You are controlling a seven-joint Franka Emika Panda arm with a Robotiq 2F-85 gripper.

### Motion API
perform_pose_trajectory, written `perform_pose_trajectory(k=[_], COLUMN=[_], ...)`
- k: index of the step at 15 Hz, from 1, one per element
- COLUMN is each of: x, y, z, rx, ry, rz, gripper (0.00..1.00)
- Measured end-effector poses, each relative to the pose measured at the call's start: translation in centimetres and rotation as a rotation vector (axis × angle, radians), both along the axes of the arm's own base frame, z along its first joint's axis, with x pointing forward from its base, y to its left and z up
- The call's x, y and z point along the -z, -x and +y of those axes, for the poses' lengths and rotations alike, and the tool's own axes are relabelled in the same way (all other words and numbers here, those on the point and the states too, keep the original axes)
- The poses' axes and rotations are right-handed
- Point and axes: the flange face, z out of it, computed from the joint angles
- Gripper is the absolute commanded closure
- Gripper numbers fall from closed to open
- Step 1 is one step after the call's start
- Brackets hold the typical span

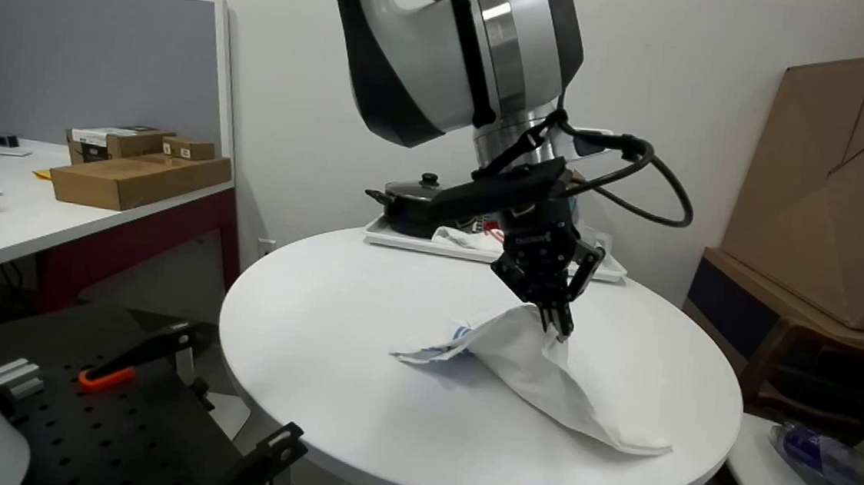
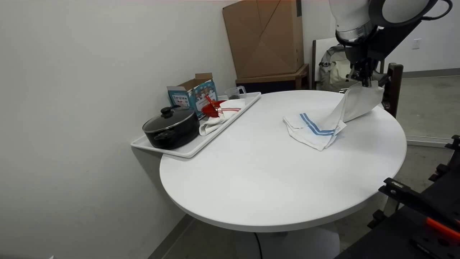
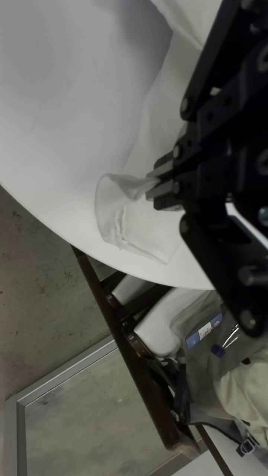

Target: Fold the towel on the table

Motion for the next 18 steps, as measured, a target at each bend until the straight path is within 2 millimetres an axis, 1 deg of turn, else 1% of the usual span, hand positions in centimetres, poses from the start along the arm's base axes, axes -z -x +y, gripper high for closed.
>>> perform_pose_trajectory(k=[3,7,10,14,15,16,18], x=[1.0,2.3,3.1,4.0,4.2,4.3,4.8], y=[0.1,-0.5,-1.8,-4.0,-4.5,-5.0,-5.7], z=[-1.0,-0.8,-1.1,-2.3,-2.6,-2.8,-2.9], rx=[0.026,0.062,0.121,0.141,0.137,0.130,0.118], ry=[0.010,0.003,-0.020,-0.017,-0.009,-0.002,0.013], rz=[0.024,0.046,0.074,0.111,0.118,0.124,0.135], gripper=[0.99,0.99,0.99,0.99,0.71,0.71,0.57])
